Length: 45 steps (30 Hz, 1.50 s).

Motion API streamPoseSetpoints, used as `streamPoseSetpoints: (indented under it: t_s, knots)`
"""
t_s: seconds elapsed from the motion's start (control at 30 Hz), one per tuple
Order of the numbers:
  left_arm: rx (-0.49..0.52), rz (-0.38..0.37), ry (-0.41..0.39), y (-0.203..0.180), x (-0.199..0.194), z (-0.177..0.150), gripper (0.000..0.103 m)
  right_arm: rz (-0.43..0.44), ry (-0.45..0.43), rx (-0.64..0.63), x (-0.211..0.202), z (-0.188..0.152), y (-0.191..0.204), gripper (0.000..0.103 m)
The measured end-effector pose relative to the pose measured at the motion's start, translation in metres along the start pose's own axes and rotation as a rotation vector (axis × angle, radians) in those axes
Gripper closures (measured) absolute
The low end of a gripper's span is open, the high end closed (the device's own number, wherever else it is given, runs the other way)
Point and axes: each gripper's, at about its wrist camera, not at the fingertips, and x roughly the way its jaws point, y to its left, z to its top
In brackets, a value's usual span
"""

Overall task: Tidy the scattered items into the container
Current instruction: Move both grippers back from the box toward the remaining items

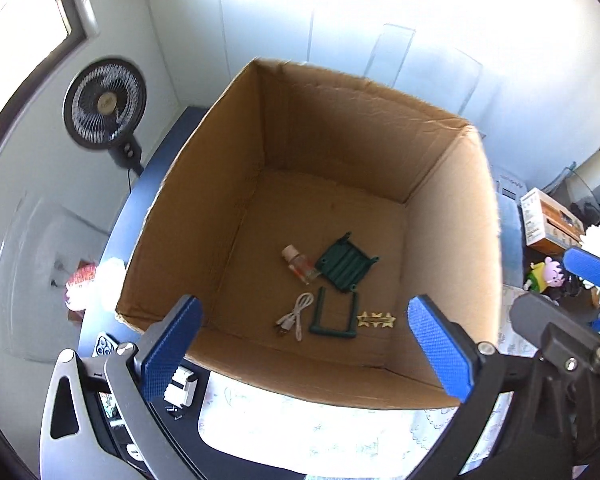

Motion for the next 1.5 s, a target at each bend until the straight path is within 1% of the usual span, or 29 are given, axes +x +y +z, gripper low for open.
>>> streamPoseSetpoints:
  t_s: [0.2, 0.47, 0.6, 0.7, 0.83, 0.93, 1.1, 1.3, 1.43, 1.47, 1.5]
  knots:
    - [0.090, -0.027, 0.001, -0.054, -0.009, -0.011, 0.000, -0.003, -0.020, 0.064, -0.027, -0.027, -0.044, 0.000]
    - [0.227, -0.093, -0.004, -0.141, -0.022, -0.030, 0.000, -0.015, -0.068, 0.194, -0.078, -0.083, -0.122, 0.000]
    - [0.292, -0.115, -0.001, -0.185, -0.027, -0.042, 0.000, -0.048, -0.089, 0.240, -0.100, -0.108, -0.153, 0.000]
    - [0.329, -0.129, 0.001, -0.211, -0.028, -0.052, 0.000, -0.056, -0.100, 0.262, -0.112, -0.124, -0.173, 0.000]
    - [0.358, -0.127, 0.015, -0.237, -0.020, -0.067, 0.000, -0.050, -0.109, 0.296, -0.119, -0.143, -0.195, 0.000]
    - [0.365, -0.116, 0.047, -0.247, -0.007, -0.081, 0.000, -0.046, -0.102, 0.315, -0.117, -0.156, -0.207, 0.000]
    - [0.355, -0.100, 0.105, -0.252, 0.016, -0.107, 0.000, -0.031, -0.078, 0.335, -0.106, -0.178, -0.220, 0.000]
    - [0.336, -0.048, 0.179, -0.235, 0.049, -0.135, 0.000, 0.016, -0.033, 0.352, -0.078, -0.195, -0.224, 0.000]
    - [0.328, -0.045, 0.209, -0.222, 0.061, -0.148, 0.000, 0.034, -0.004, 0.335, -0.059, -0.201, -0.219, 0.001]
    - [0.327, -0.046, 0.214, -0.220, 0.064, -0.151, 0.001, 0.040, 0.002, 0.330, -0.055, -0.203, -0.218, 0.001]
    - [0.325, -0.051, 0.220, -0.218, 0.066, -0.153, 0.005, 0.040, 0.011, 0.325, -0.050, -0.205, -0.217, 0.001]
